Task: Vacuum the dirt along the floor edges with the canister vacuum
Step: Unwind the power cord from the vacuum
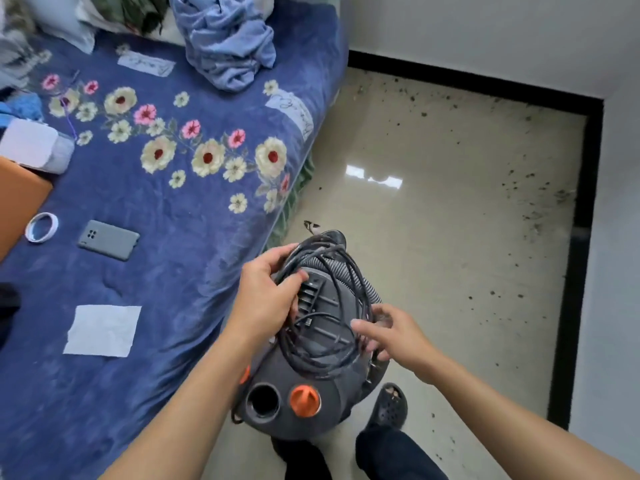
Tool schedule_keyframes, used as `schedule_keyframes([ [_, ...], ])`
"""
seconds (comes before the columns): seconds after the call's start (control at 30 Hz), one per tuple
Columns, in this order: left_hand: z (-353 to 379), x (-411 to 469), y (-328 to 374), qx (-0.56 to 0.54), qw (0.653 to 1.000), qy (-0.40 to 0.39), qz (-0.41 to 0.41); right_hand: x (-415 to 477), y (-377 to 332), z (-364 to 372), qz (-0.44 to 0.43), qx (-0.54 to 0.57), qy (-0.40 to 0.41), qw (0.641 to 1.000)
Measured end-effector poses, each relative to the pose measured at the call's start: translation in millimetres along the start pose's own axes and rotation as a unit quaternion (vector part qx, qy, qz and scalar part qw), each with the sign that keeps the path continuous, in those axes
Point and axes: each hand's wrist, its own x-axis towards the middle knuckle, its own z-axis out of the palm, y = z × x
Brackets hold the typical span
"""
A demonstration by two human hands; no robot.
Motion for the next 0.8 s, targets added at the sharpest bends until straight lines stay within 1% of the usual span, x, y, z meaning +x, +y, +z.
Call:
schedule_keyframes([
  [0.07, -9, 6, 41, 0.023, 0.998, -0.016, 0.047, -2, -9, -22, -0.010, -0.068, 0.042, 0.997],
  [0.13, -23, 8, 77, 0.074, 0.993, -0.030, 0.090, -5, -25, -45, -0.028, -0.161, 0.109, 0.981],
  [0.2, -37, 4, 103, 0.143, 0.980, -0.061, 0.127, -11, -49, -58, -0.071, -0.223, 0.148, 0.961],
  [0.27, -48, -7, 119, 0.185, 0.969, -0.087, 0.137, -17, -80, -58, -0.136, -0.265, 0.161, 0.941],
  [0.33, -53, -19, 128, 0.170, 0.974, -0.099, 0.115, -17, -109, -48, -0.185, -0.275, 0.151, 0.931],
  [0.4, -55, -29, 131, 0.111, 0.988, -0.078, 0.077, -12, -131, -30, -0.191, -0.236, 0.119, 0.945],
  [0.47, -59, -32, 127, 0.008, 1.000, -0.016, 0.013, -9, -137, -8, -0.155, -0.202, 0.051, 0.966],
  [0.5, -63, -32, 125, -0.056, 0.998, 0.019, -0.029, -11, -133, 4, -0.130, -0.200, 0.005, 0.971],
  [0.53, -69, -30, 122, -0.123, 0.989, 0.049, -0.069, -13, -123, 19, -0.108, -0.201, -0.043, 0.973],
  [0.6, -81, -28, 118, -0.238, 0.958, 0.083, -0.134, -23, -98, 51, -0.087, -0.198, -0.119, 0.969],
  [0.7, -98, -30, 114, -0.342, 0.914, 0.102, -0.194, -35, -63, 104, -0.060, -0.145, -0.204, 0.966],
  [0.73, -103, -31, 112, -0.361, 0.902, 0.111, -0.207, -39, -54, 121, -0.048, -0.111, -0.220, 0.968],
  [0.8, -114, -34, 106, -0.390, 0.883, 0.127, -0.227, -44, -41, 148, -0.027, -0.038, -0.222, 0.974],
])
